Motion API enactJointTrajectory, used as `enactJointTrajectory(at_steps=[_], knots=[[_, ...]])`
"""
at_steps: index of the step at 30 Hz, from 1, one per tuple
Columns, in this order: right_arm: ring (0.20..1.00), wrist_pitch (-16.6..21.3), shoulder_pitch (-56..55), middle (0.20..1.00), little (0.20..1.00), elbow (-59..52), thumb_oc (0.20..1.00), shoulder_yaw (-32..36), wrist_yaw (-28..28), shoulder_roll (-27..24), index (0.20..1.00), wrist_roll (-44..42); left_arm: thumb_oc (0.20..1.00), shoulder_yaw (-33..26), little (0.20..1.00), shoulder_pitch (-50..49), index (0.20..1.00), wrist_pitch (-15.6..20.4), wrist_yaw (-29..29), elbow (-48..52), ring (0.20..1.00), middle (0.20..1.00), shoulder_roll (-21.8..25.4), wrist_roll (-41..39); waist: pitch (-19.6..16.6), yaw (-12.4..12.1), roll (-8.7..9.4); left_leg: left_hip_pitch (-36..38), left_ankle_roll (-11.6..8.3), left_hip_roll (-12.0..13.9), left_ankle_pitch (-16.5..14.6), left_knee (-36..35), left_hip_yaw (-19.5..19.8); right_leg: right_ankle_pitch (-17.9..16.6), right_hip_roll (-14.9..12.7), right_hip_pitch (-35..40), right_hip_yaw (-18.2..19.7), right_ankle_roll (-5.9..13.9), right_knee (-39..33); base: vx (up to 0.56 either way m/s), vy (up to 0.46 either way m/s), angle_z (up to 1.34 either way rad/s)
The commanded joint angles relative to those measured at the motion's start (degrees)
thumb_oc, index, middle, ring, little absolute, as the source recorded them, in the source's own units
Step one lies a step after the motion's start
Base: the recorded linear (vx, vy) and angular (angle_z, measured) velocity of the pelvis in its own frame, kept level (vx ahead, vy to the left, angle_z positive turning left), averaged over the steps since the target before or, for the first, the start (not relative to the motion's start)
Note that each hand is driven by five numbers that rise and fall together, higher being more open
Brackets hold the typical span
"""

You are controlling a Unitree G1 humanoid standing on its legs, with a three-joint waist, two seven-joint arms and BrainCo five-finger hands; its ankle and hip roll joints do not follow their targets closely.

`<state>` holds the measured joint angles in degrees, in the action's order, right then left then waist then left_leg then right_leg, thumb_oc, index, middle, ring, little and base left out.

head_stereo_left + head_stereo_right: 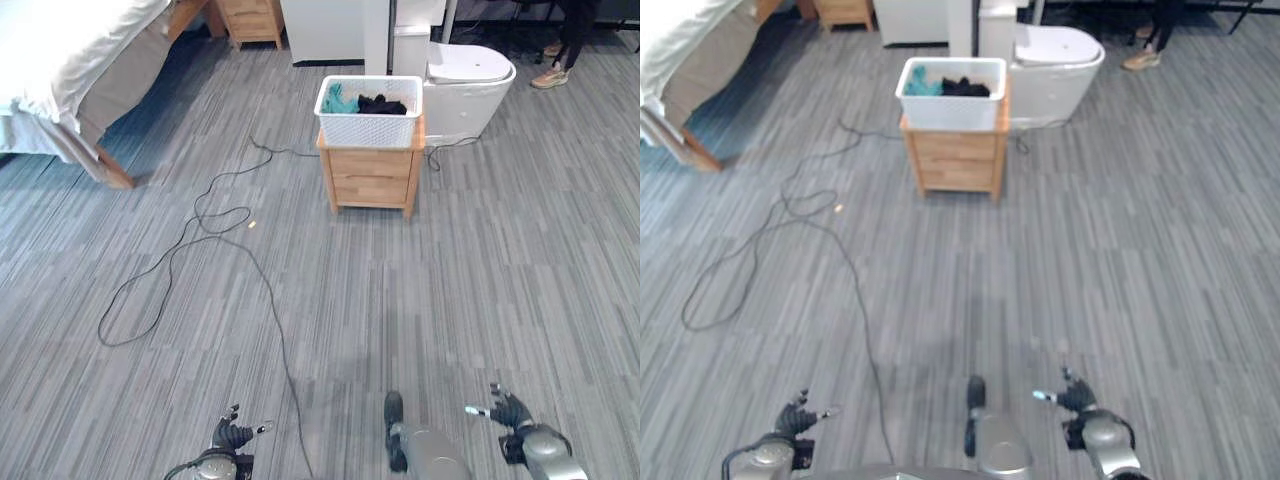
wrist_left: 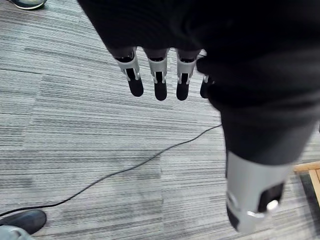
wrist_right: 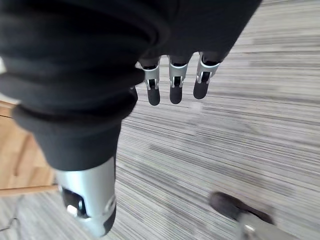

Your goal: Grab the laundry basket,head to the washer,open it,put in the laundry and shut it.

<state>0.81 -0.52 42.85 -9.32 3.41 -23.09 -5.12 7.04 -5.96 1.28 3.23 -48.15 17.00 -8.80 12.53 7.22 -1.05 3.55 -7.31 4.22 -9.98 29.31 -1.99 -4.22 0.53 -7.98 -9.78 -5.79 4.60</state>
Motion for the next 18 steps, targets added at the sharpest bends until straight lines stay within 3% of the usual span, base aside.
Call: enactJointTrajectory(at_steps=[1,3,4,8,11,13,16,18], knots=[[1.0,0.3,-0.8,1.0,1.0,0.4,1.0,-0.5,1.7,-1.1,1.0,-1.6,1.0,1.6,1.0,3.7,1.0,1.6,0.0,1.5,1.0,1.0,3.1,-0.4,-1.1,0.1,3.97,-3.7,3.79,-2.9,4.1,-4.5,-6.0,6.1,-3.6,2.7,-0.4,9.17,-2.3,0.16,-0.101,-0.29],[1.0,0.4,-0.5,1.0,1.0,0.2,1.0,-0.3,2.0,-1.5,1.0,-2.0,1.0,1.9,1.0,3.9,1.0,1.6,0.0,2.1,1.0,1.0,3.2,-0.4,-0.7,-0.6,4.7,-7.0,4.94,-2.9,1.7,-7.9,-7.5,6.7,-4.1,4.3,-0.1,9.74,-3.5,0.19,-0.061,-0.17],[1.0,0.3,-0.3,1.0,1.0,0.1,1.0,-0.3,2.3,-1.7,1.0,-2.0,1.0,2.1,1.0,3.9,1.0,1.5,0.0,2.7,1.0,1.0,3.3,-0.4,-0.3,-1.1,4.85,-9.5,5.13,-2.9,2.0,-10.2,-7.9,7.1,-4.4,5.2,0.0,9.94,-4.1,0.2,-0.028,-0.13],[1.0,0.3,0.4,1.0,1.0,0.8,1.0,-0.2,3.1,-1.8,1.0,-2.2,1.0,1.6,1.0,3.4,1.0,1.3,0.2,4.0,1.0,1.0,3.6,-0.5,0.9,-3.2,3.54,-15.3,3.23,-1.2,12.5,-22.4,-7.9,8.8,-2.0,9.6,1.1,10.06,-5.8,0.27,0.0,-0.2],[1.0,0.3,0.9,1.0,1.0,1.4,1.0,-0.5,3.5,-1.7,1.0,-1.7,1.0,1.1,1.0,2.7,1.0,1.0,0.4,3.7,1.0,1.0,3.7,-0.7,1.1,-4.8,3.2,-17.8,2.65,-0.7,15.9,-29.2,-7.4,11.3,-0.9,13.0,3.0,10.07,-5.7,0.4,0.053,-0.48],[1.0,0.2,0.8,1.0,1.0,1.5,1.0,-0.7,3.2,-1.5,1.0,-1.0,1.0,0.6,1.0,1.9,1.0,0.8,0.5,3.7,1.0,1.0,3.7,-0.5,0.9,-5.8,3.19,-17.8,2.48,-0.5,17.2,-30.0,-7.2,12.7,-0.7,15.2,4.8,9.97,-5.0,0.53,0.135,-0.3],[1.0,0.1,0.5,1.0,1.0,1.4,1.0,-0.6,2.6,-0.8,1.0,0.3,1.0,-0.2,1.0,0.9,1.0,0.8,0.2,2.9,1.0,1.0,3.9,0.2,-0.7,-6.7,3.73,-16.8,3.51,-0.5,17.0,-27.5,-7.9,14.5,-1.8,17.8,6.1,10.79,-3.3,0.47,0.155,-0.68],[1.0,0.1,0.4,1.0,1.0,0.9,1.0,-1.0,1.8,0.0,1.0,1.1,1.0,-0.3,1.0,0.7,1.0,0.8,0.2,3.2,1.0,1.0,4.5,0.5,-1.7,-7.5,5.18,-16.5,5.1,-1.7,14.0,-23.4,-8.4,14.6,-4.1,17.1,6.7,12.4,2.2,0.53,0.21,-0.56]])
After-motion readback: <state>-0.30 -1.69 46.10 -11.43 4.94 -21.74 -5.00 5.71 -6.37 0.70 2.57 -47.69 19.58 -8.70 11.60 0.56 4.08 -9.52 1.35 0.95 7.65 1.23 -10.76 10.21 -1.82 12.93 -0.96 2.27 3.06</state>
